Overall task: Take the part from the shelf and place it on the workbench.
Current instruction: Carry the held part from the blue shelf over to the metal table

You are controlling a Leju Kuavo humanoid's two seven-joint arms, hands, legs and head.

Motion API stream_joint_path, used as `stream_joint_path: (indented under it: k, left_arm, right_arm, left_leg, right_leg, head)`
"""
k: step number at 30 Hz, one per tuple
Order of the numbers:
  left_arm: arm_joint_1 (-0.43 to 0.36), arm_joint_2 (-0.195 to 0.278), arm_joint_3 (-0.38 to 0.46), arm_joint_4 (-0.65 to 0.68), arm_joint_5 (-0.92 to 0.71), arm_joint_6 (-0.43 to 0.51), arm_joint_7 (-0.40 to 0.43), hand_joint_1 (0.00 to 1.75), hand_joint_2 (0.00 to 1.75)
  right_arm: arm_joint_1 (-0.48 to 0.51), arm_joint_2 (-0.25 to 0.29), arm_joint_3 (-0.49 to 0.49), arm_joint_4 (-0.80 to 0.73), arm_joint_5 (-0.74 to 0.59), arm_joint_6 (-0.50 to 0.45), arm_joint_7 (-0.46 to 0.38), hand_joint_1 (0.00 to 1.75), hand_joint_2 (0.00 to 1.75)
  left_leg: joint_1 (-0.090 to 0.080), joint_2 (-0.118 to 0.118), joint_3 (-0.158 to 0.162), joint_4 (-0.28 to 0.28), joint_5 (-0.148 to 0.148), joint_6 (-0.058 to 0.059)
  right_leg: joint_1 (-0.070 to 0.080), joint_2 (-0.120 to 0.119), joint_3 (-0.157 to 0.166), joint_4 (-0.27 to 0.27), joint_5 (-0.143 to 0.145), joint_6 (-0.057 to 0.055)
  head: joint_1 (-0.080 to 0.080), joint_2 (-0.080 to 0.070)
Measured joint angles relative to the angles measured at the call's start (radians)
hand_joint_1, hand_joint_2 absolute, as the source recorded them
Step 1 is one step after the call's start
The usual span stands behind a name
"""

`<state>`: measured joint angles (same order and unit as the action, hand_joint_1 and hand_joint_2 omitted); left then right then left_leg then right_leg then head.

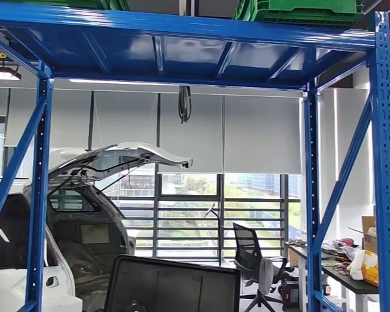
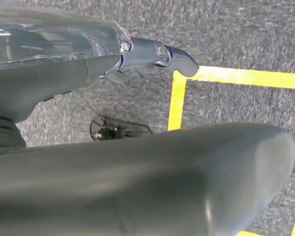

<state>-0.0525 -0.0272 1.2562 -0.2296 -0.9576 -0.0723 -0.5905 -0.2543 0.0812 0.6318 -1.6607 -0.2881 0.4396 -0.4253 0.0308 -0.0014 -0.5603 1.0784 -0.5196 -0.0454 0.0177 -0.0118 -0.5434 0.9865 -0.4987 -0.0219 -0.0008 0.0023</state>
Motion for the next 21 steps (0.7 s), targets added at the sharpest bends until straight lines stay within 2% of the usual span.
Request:
stream_joint_path:
  k: [1, 2, 5, 7, 9, 10, 11, 12, 13, 15, 17, 19, 20, 21]
  left_arm:
    - [-0.001, 0.0, 0.0, 0.0, 0.0, 0.001, 0.0, 0.0, 1.75]
    - [-0.002, 0.0, 0.0, 0.0, -0.001, 0.002, 0.001, 0.0, 1.75]
    - [0.001, 0.0, 0.0, 0.0, -0.003, 0.006, 0.004, 0.0, 1.75]
    - [0.001, 0.002, 0.0, 0.0, -0.003, 0.008, 0.008, 0.0, 1.75]
    - [0.002, 0.004, 0.001, 0.0, -0.007, 0.008, 0.02, 0.0, 1.75]
    - [0.003, 0.006, 0.001, 0.0, -0.011, 0.008, 0.034, 0.0, 1.75]
    - [0.005, 0.008, 0.002, 0.0, -0.015, 0.008, 0.052, 0.0, 1.75]
    - [0.007, 0.01, 0.003, 0.0, -0.018, 0.008, 0.071, 0.0, 1.75]
    - [0.008, 0.011, 0.004, 0.0, -0.022, 0.009, 0.089, 0.0, 1.75]
    - [0.009, 0.012, 0.006, 0.0, -0.025, 0.011, 0.113, 0.0, 1.75]
    - [0.007, 0.012, 0.008, 0.0, -0.026, 0.013, 0.129, 0.0, 1.75]
    - [0.009, 0.013, 0.012, 0.0, -0.026, 0.014, 0.144, 0.0, 1.75]
    - [0.011, 0.014, 0.014, 0.0, -0.026, 0.014, 0.15, 0.0, 1.75]
    - [0.013, 0.014, 0.016, 0.0, -0.027, 0.014, 0.155, 0.0, 1.75]
  right_arm:
    - [0.0, 0.0, 0.0, 0.0, 0.0, 0.001, -0.002, 1.75, 1.75]
    - [0.001, 0.0, 0.0, 0.0, 0.0, 0.001, -0.005, 1.75, 1.75]
    - [0.003, 0.0, 0.0, 0.0, 0.01, 0.003, -0.009, 1.75, 1.75]
    - [0.002, -0.001, -0.001, 0.0, 0.02, 0.004, -0.01, 1.75, 1.75]
    - [0.0, -0.002, -0.001, 0.002, 0.032, 0.004, -0.011, 1.75, 1.75]
    - [-0.002, -0.005, 0.0, 0.006, 0.043, 0.004, -0.012, 1.75, 1.75]
    - [-0.005, -0.009, 0.0, 0.011, 0.056, 0.004, -0.013, 1.75, 1.75]
    - [-0.007, -0.014, 0.0, 0.017, 0.068, 0.004, -0.014, 1.75, 1.75]
    - [-0.01, -0.02, 0.001, 0.022, 0.078, 0.004, -0.016, 1.75, 1.75]
    - [-0.018, -0.029, 0.002, 0.027, 0.089, 0.004, -0.02, 1.75, 1.75]
    - [-0.026, -0.037, 0.004, 0.03, 0.096, 0.004, -0.024, 1.75, 1.75]
    - [-0.03, -0.046, 0.006, 0.032, 0.106, 0.002, -0.025, 1.75, 1.75]
    - [-0.033, -0.049, 0.009, 0.033, 0.111, 0.001, -0.026, 1.75, 1.75]
    - [-0.037, -0.051, 0.012, 0.033, 0.116, 0.0, -0.026, 1.75, 1.75]
  left_leg:
    - [0.0, -0.001, 0.021, -0.037, -0.002, 0.003]
    - [-0.003, -0.002, 0.027, -0.051, -0.009, 0.011]
    - [-0.005, -0.001, 0.019, -0.053, -0.007, 0.038]
    - [-0.004, -0.002, 0.013, -0.055, 0.0, 0.05]
    - [-0.007, -0.006, 0.006, -0.054, 0.005, 0.058]
    - [-0.008, -0.01, 0.002, -0.054, 0.007, 0.06]
    - [-0.01, -0.015, 0.0, -0.054, 0.009, 0.062]
    - [-0.011, -0.022, -0.001, -0.054, 0.01, 0.062]
    - [-0.012, -0.029, -0.001, -0.054, 0.011, 0.062]
    - [-0.01, -0.046, -0.004, -0.054, 0.015, 0.057]
    - [-0.003, -0.064, -0.014, -0.054, 0.022, 0.047]
    - [0.003, -0.086, -0.022, -0.058, 0.029, 0.034]
    - [0.002, -0.084, -0.027, -0.057, 0.026, 0.03]
    - [0.0, -0.073, -0.037, -0.042, 0.014, 0.027]
  right_leg:
    - [0.0, 0.001, -0.01, 0.013, -0.002, 0.005]
    - [0.001, 0.001, -0.018, 0.023, -0.003, 0.011]
    - [-0.003, 0.004, -0.028, 0.039, -0.01, 0.024]
    - [-0.007, 0.006, -0.054, 0.102, -0.057, 0.035]
    - [-0.011, 0.006, -0.103, 0.224, -0.122, 0.041]
    - [-0.012, 0.006, -0.122, 0.273, -0.14, 0.041]
    - [-0.013, 0.007, -0.127, 0.292, -0.139, 0.04]
    - [-0.012, 0.01, -0.115, 0.275, -0.12, 0.037]
    - [-0.011, 0.019, -0.087, 0.224, -0.086, 0.031]
    - [-0.01, 0.068, -0.028, 0.099, -0.027, 0.019]
    - [-0.007, 0.101, -0.006, 0.043, -0.005, 0.013]
    - [-0.005, 0.083, -0.003, 0.03, -0.001, 0.011]
    - [-0.006, 0.07, 0.003, 0.016, 0.0, 0.007]
    - [-0.008, 0.057, 0.009, 0.0, 0.002, 0.003]
  head:
    - [0.0, 0.0]
    - [0.0, 0.0]
    - [0.0, 0.0]
    - [0.0, 0.0]
    - [0.0, 0.0]
    - [0.0, 0.0]
    - [0.0, 0.0]
    - [0.0, 0.0]
    - [0.0, 0.0]
    - [0.0, 0.0]
    - [0.0, 0.0]
    - [0.0, 0.0]
    - [0.0, 0.0]
    - [0.0, 0.0]
